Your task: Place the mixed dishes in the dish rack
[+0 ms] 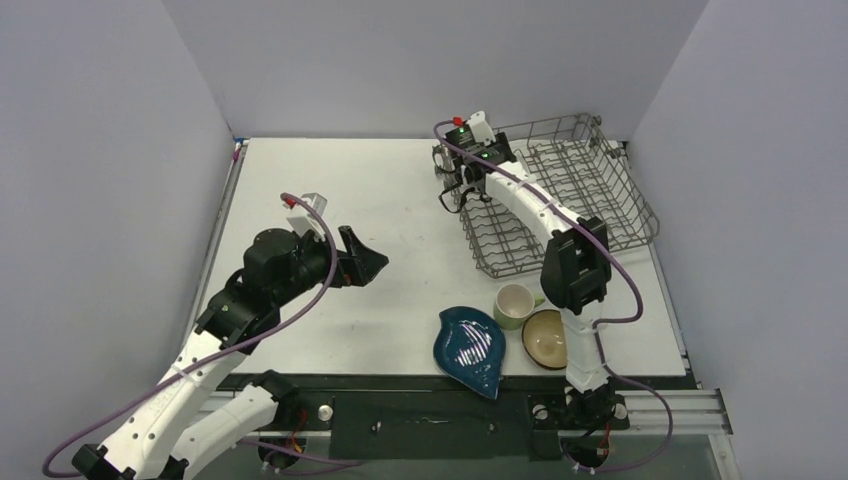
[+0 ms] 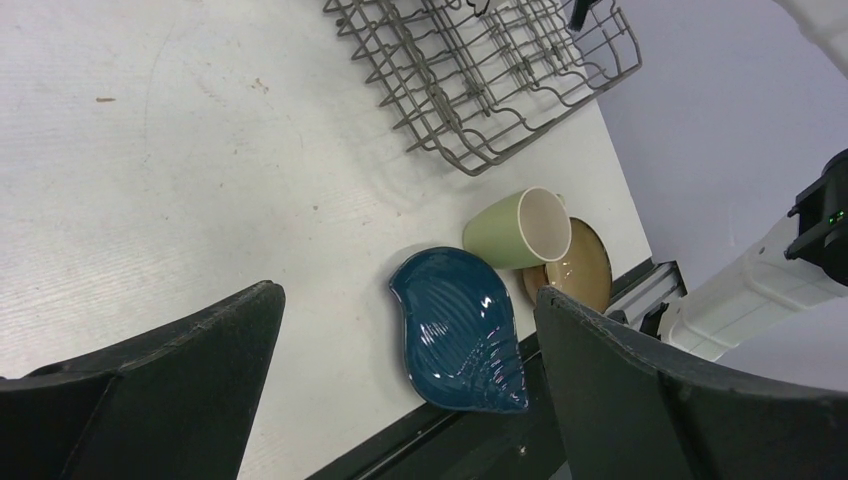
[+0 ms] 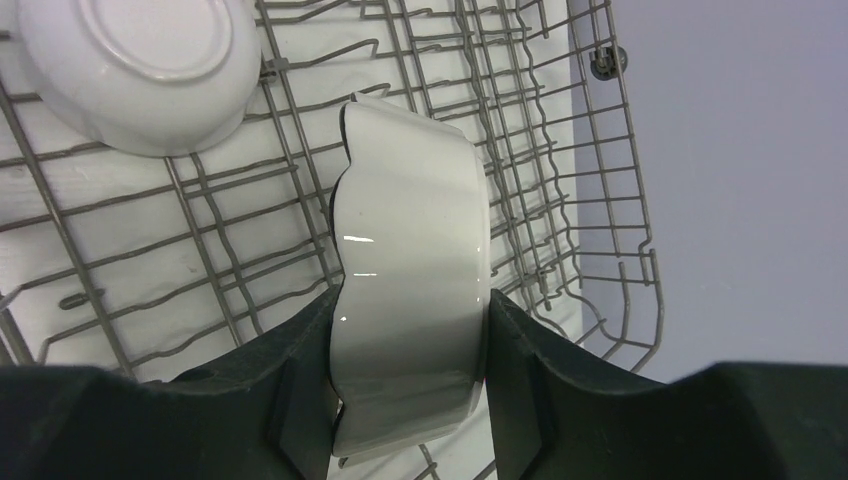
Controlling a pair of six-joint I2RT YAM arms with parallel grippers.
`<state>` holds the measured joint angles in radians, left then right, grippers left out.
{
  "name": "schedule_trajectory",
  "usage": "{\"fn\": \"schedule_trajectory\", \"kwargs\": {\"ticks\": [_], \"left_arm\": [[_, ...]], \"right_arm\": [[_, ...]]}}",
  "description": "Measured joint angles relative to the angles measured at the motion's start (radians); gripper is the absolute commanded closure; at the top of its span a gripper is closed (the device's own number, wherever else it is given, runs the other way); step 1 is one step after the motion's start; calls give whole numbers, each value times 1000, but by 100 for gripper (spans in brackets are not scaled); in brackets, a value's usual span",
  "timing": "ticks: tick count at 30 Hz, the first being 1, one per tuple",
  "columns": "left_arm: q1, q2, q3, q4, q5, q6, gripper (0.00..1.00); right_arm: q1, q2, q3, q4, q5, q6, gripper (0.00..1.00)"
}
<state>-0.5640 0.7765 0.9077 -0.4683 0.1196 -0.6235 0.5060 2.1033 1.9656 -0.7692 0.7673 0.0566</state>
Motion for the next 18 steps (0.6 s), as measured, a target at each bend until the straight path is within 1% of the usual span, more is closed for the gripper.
{"fn": "schedule_trajectory", "kwargs": {"ticks": [6,10,18], "left_arm": [[0,-23,-29,-21,0,5,4],[0,-25,-39,-27,0,8,4],[0,-25,-48,-30,11,9,4]], "right_arm": [[12,55,9,-1,59,-70,100],[14,76,19,0,66,-97,100],[19,169,101,-10,71,-108,100]]}}
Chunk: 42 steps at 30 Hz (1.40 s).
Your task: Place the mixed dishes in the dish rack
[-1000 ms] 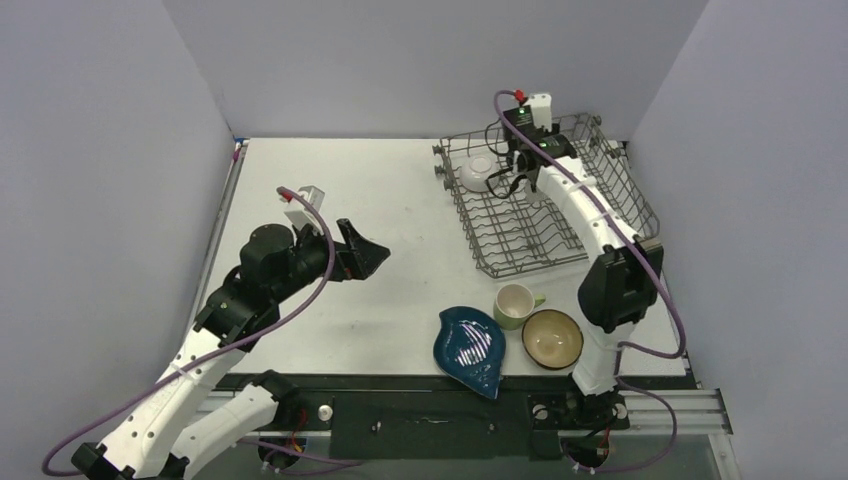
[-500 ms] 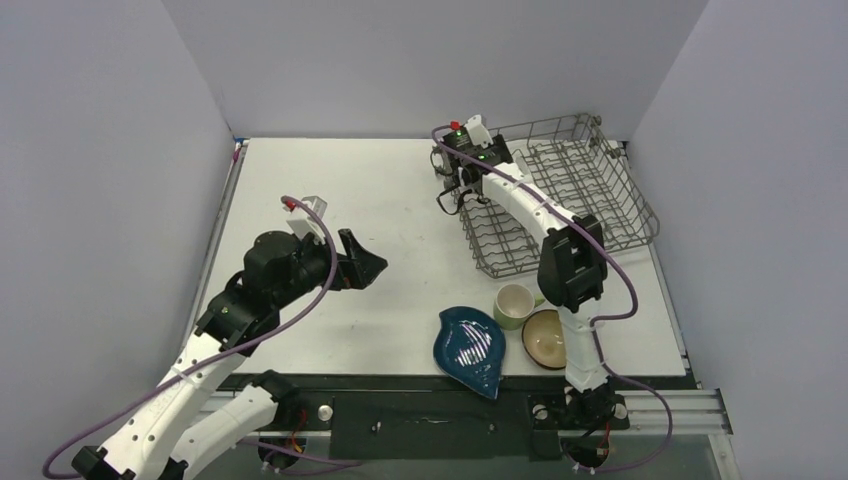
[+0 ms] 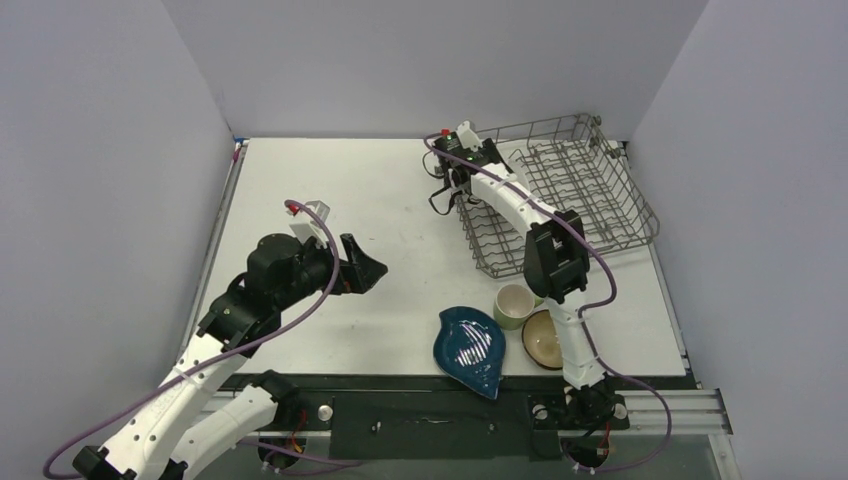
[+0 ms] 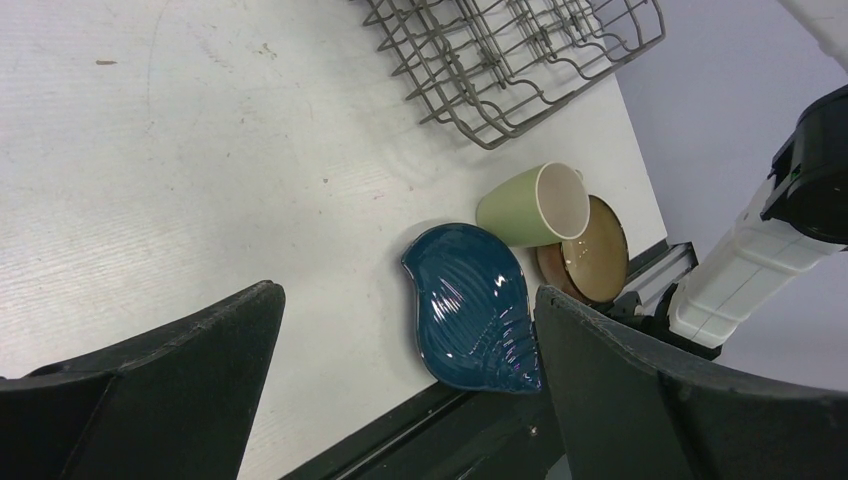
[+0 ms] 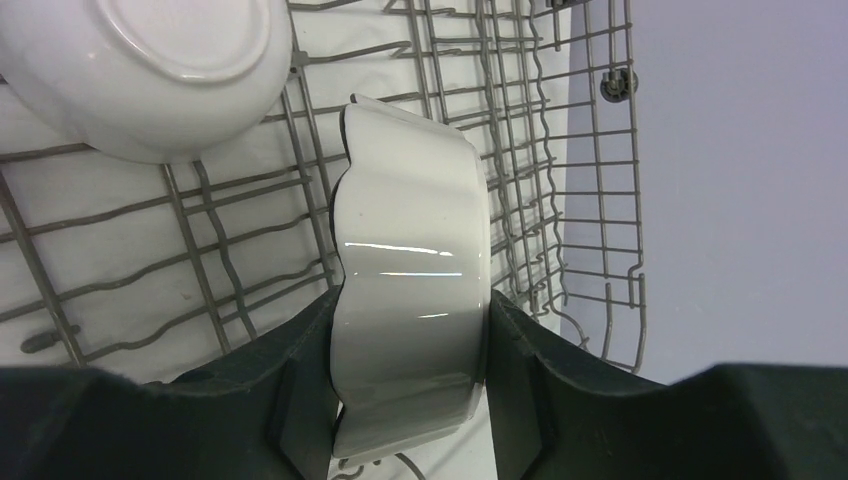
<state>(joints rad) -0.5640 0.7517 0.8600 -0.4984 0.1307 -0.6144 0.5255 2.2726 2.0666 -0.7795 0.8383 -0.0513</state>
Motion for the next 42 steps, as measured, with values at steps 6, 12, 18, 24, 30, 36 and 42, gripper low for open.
{"fn": "schedule_trajectory", "kwargs": {"ticks": [6,12,18,24,30,36,42], "left_arm": [[0,2,-1,0,6,0,4],[0,4,-1,0,8,2,4],[0,10,-1,0,8,6,4],[0,10,-1,0,8,10,4],[0,10,-1,0,8,14,4],[0,10,-1,-1,8,18,4],[0,10,-1,-1,8,21,4]], "right_arm": [[4,67,63,-9,-2,-1,100],[9,84,69,-28,-19,-5,100],[18,84,69,-36,-19,-21,89],[33,92,69,-37,-34,-28,79],[32,103,69,-39,-34,-43,67],[31,106,69,-46,-47,-50,54],[33,106,69,-47,-105,-48,47]]}}
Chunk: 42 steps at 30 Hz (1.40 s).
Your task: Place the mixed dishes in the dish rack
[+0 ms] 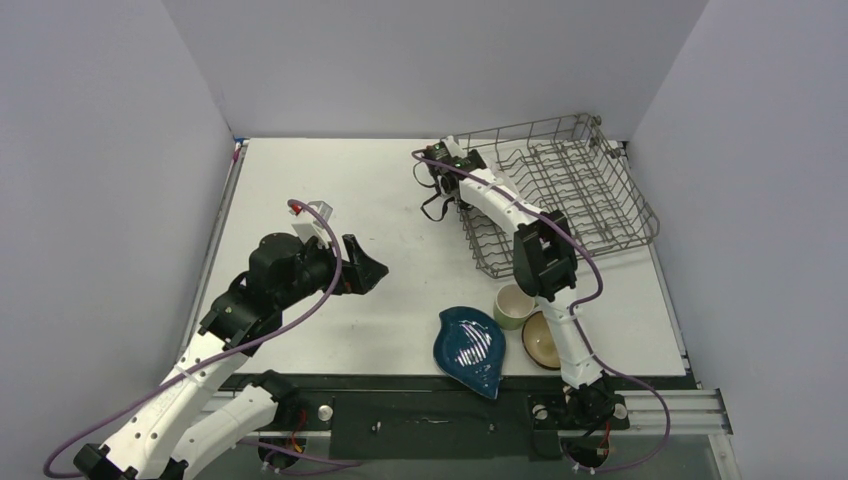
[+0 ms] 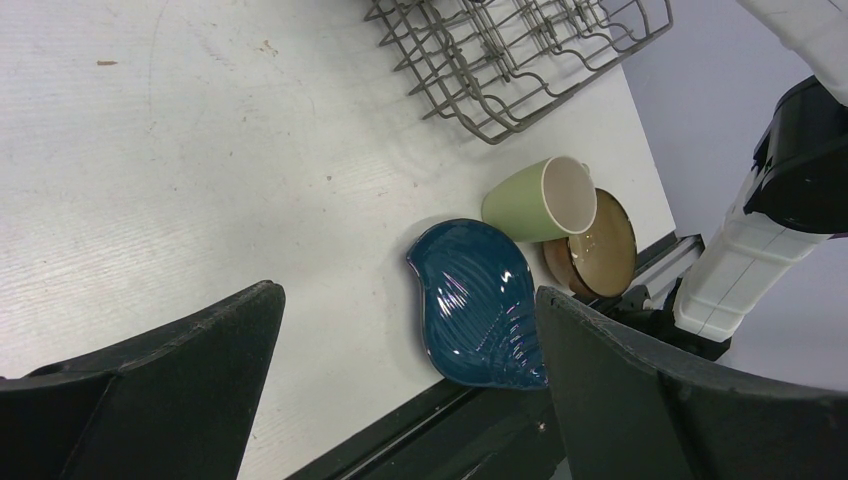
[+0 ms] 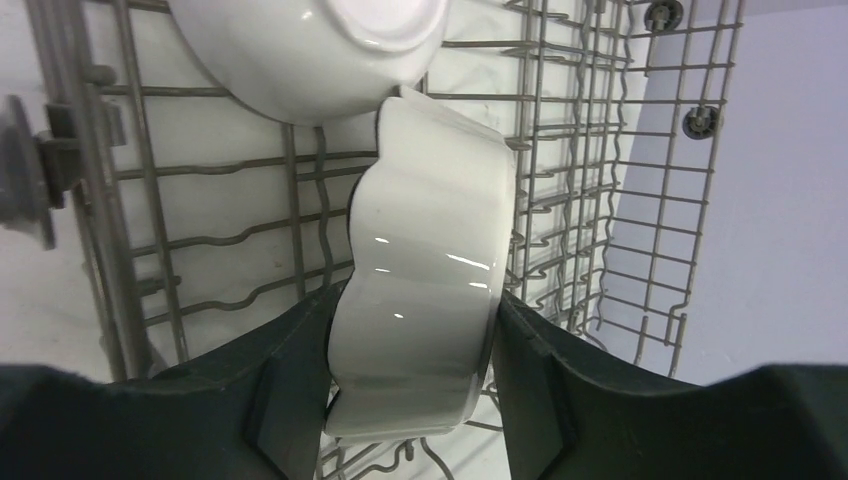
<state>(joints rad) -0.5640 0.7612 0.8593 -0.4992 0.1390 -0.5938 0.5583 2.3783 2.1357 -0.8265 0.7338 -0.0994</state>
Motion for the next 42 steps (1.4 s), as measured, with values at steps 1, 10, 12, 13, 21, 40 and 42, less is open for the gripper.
{"fn": "schedule_trajectory", "kwargs": {"ticks": [1,10,12,13,21,40,42], "left_arm": [[0,0,0,0,0,0,4],[0,0,0,-6,0,0,4],[0,0,0,-11,0,0,4],[0,0,0,-14,0,0,4],[0,-2,0,-26,0,0,4],[0,-6,5,-42,-1,3,4],[0,-5,5,-44,0,3,4]], "right_arm": [[2,0,0,-3,-8,3,44],[0,-18,0,-17,-71,10,43],[0,-20,0,-21,-81,15,43],[0,-21,0,-23,-86,18,43],[0,-76,-11,-43,-127,40,43],[-10,-186,-138,-58,-198,140,45],[-19,-220,-172,-57,-230,178,45]]}}
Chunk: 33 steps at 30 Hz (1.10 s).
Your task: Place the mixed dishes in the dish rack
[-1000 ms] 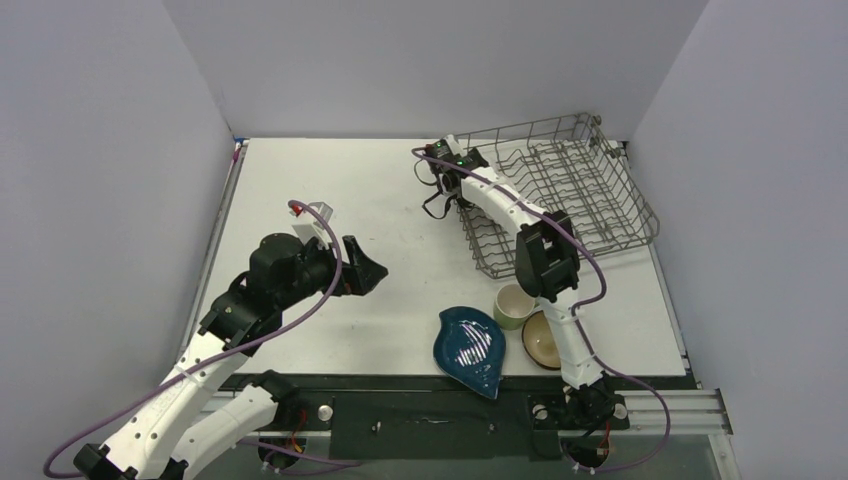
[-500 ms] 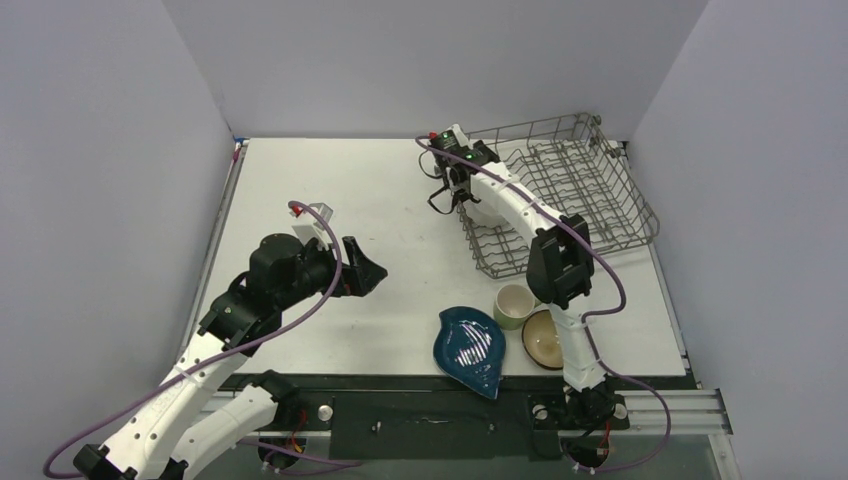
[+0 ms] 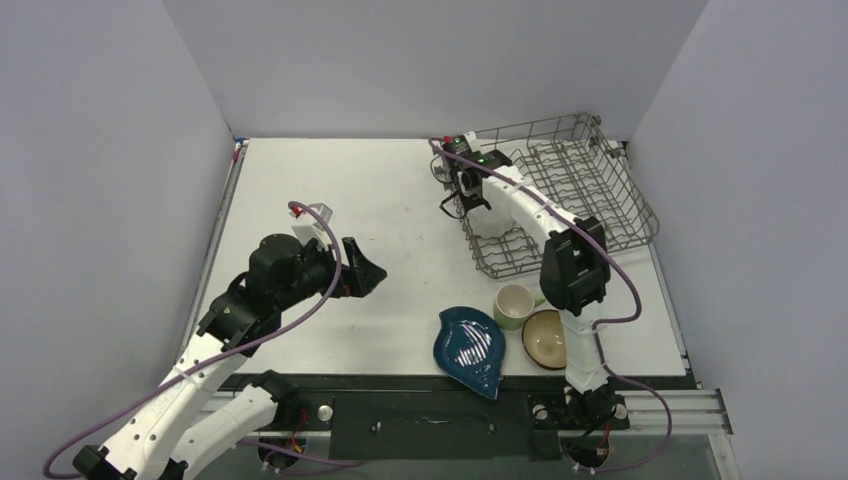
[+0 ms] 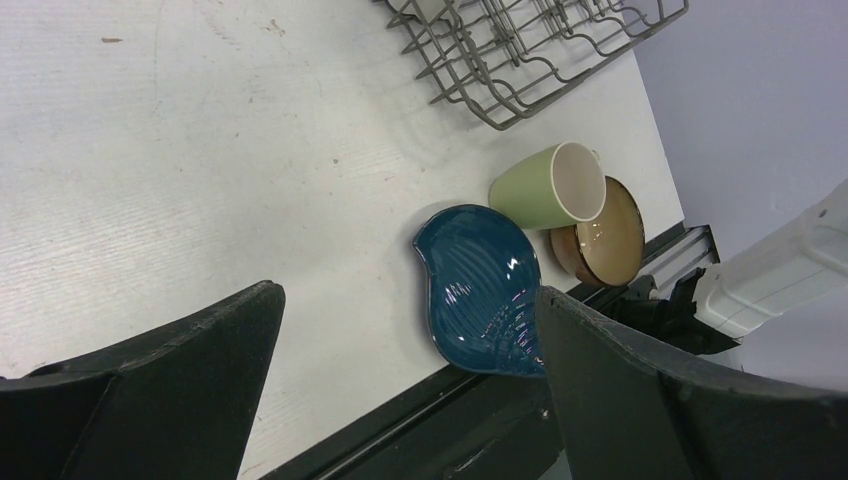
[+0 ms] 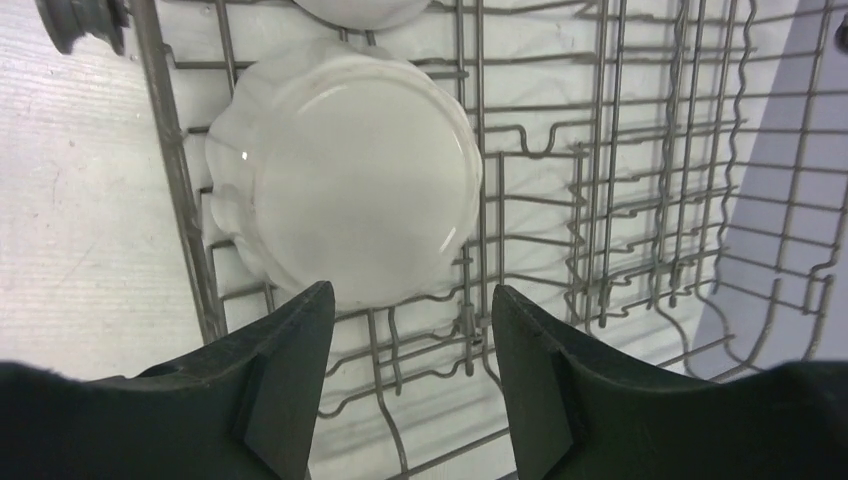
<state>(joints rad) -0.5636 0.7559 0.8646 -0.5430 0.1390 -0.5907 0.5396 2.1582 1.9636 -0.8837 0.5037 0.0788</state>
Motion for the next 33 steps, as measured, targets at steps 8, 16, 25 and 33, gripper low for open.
{"fn": "schedule_trajectory", "kwargs": {"ticks": [8,16,25,33], "left_arm": [[0,30,-3,19,33,-22,3],[-130,159,-32,116,8,-109,0],[-430,491,45,204,-206,-191,7],[-531,691,159,232,-319,-217,12]], "right_arm": [[-120,-355,-258,62,-147,172,40],[-162,-736,-594,168,-240,322,41],[-189,-1037,-850,164,-253,438,42],[-206,-1260,-922,119,-211,481,42]]}}
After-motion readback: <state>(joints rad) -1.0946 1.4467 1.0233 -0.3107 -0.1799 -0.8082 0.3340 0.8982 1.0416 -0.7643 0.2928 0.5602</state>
